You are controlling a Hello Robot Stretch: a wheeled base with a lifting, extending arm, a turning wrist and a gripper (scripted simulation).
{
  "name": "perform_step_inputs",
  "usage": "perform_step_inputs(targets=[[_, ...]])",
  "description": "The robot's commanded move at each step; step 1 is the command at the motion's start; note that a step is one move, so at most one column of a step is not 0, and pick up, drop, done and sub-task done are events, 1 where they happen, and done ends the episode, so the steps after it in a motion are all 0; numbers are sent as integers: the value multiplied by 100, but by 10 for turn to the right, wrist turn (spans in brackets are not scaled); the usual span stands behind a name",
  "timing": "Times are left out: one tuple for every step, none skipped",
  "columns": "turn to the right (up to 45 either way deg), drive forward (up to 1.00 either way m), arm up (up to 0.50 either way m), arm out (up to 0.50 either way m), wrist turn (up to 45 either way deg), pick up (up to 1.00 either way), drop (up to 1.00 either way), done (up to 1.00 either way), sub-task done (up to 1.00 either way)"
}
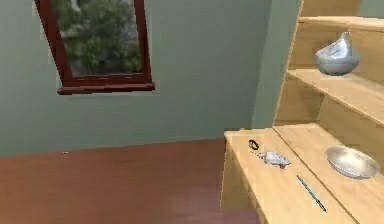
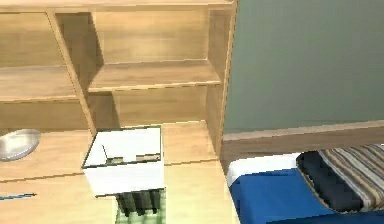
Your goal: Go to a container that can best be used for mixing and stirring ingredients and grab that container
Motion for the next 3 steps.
perform_step_inputs(targets=[[0,30,0,0,0,0,0,0,0],[-270,0,0,0,0,0,0,0,0],[0,0,50,0,0,0,0,0,0]])
